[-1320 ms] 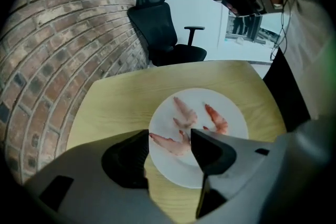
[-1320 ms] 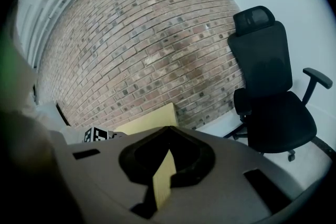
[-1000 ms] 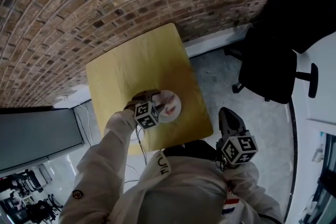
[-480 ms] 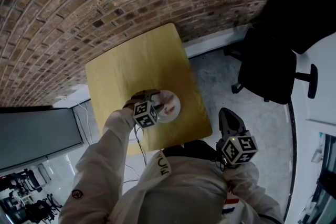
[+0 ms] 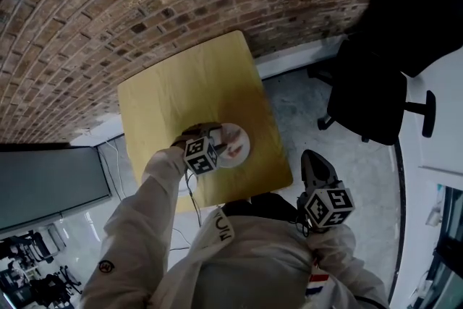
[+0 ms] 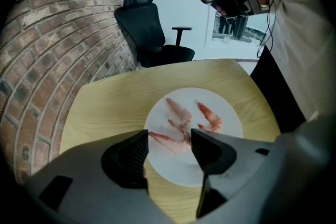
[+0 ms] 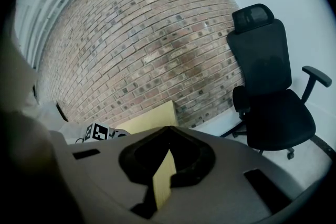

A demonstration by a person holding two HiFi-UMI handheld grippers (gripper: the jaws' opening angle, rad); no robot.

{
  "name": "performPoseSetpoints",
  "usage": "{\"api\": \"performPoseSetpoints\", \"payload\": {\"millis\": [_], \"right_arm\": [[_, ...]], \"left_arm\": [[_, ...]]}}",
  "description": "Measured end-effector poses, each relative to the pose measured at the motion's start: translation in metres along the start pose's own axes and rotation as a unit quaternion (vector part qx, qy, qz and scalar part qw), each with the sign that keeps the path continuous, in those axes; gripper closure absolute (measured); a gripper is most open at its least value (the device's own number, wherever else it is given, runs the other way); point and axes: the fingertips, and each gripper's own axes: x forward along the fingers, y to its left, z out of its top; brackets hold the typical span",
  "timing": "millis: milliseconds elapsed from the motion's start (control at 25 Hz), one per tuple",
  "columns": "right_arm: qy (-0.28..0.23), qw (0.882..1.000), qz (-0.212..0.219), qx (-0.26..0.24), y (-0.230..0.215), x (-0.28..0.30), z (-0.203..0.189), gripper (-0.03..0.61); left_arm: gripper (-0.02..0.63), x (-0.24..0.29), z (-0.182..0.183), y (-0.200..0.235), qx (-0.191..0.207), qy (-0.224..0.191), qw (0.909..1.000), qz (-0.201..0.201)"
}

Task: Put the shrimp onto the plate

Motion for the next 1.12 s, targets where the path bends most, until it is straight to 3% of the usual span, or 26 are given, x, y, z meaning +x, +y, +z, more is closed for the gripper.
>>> {"api": "performPoseSetpoints", "payload": {"millis": [360,520,640,720,840,1120], "right_arm": [[0.004,1.000,0.003,-0.010,0.013,-0.005,-0.008,0.555],[0.006,1.000,0.006,-0.011,0.020,-0.009,-0.012,0.555],[0.005,1.000,0.021,-0.019,0.036,-0.005,-0.012,0.555],[0.006,0.999,0.033,-0.028,0.052,-0.002,-0.013,0.555],[0.011,0.998,0.055,-0.040,0.083,0.003,-0.019,0.555],[0.027,0.992,0.105,-0.067,0.168,0.010,-0.048,0.555]], "left_arm": [[0.357,-0.007,-0.002,-0.001,-0.029,-0.022,0.9992,0.015],[0.357,-0.026,-0.002,-0.004,-0.073,-0.052,0.9955,0.032],[0.359,-0.049,-0.003,-0.004,-0.120,-0.081,0.9876,0.060],[0.359,-0.070,-0.006,-0.006,-0.165,-0.107,0.9771,0.081],[0.360,-0.105,-0.021,-0.015,-0.227,-0.144,0.9544,0.130],[0.374,-0.178,-0.079,-0.051,-0.319,-0.181,0.9030,0.224]]}}
